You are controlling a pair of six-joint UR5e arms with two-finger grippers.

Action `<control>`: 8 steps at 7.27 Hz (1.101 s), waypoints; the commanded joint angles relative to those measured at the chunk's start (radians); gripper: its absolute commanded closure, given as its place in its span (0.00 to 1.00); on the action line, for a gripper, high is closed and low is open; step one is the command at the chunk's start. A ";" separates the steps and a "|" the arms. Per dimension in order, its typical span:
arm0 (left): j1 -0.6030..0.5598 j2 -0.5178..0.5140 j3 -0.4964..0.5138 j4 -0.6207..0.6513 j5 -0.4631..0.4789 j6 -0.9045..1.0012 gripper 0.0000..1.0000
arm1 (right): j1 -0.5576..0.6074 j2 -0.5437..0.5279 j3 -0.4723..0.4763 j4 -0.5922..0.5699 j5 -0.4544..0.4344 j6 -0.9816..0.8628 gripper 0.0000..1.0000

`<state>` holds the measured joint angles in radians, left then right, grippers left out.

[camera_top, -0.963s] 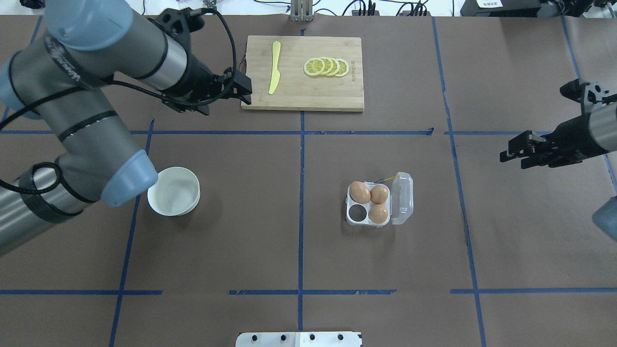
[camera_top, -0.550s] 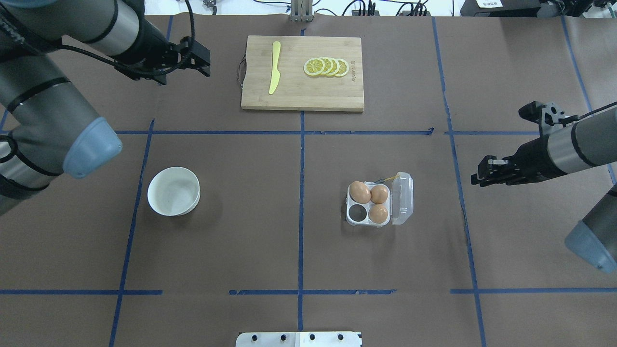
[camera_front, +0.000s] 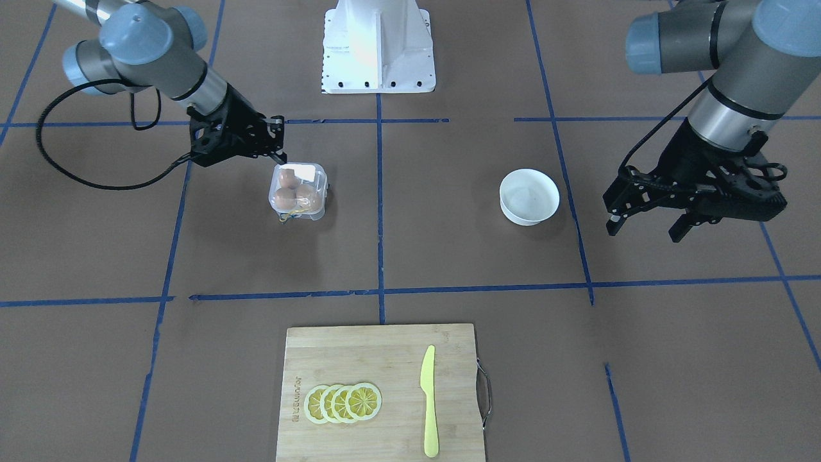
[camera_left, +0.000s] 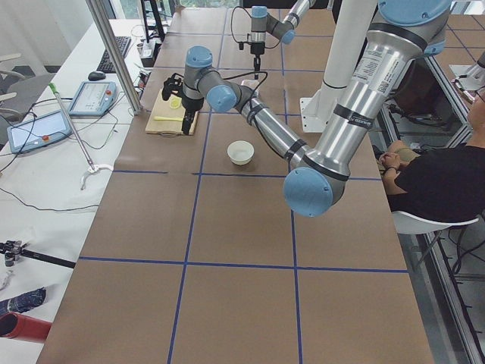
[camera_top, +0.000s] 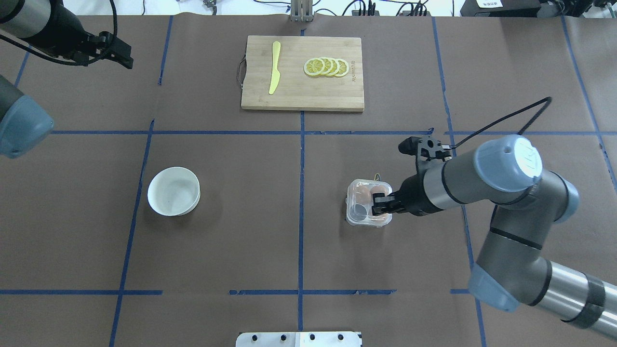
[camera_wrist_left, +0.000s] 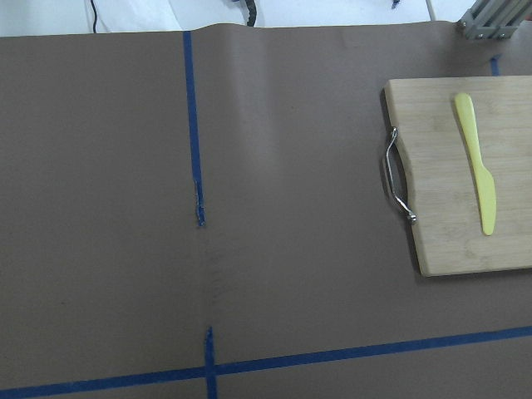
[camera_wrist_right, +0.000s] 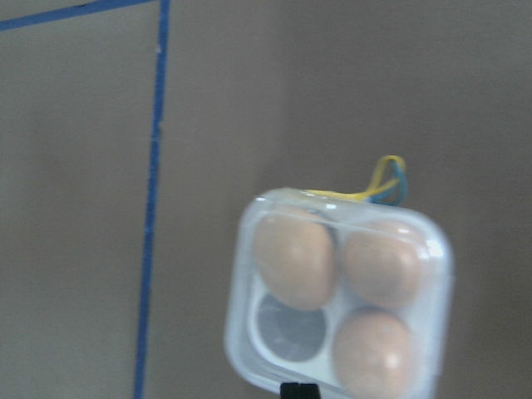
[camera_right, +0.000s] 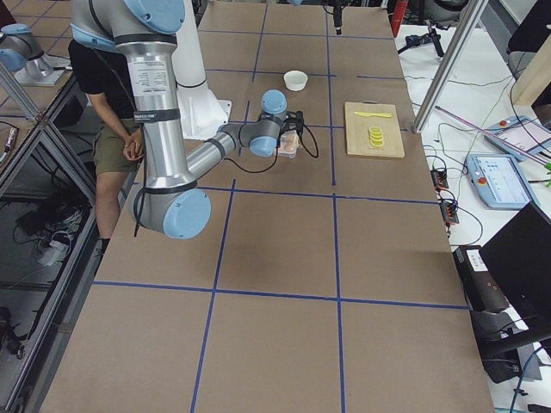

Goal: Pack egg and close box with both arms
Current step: 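Swing the clear lid shut over the eggs with the right gripper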

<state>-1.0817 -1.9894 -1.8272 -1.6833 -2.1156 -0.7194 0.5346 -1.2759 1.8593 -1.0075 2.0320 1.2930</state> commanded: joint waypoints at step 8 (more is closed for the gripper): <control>-0.231 0.216 0.031 -0.070 -0.087 0.279 0.00 | 0.265 0.124 0.073 -0.557 -0.027 -0.154 0.00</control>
<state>-1.2732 -1.7773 -1.8141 -1.7609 -2.1884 -0.4468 0.7172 -1.0955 1.9211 -1.5095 1.9952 1.2584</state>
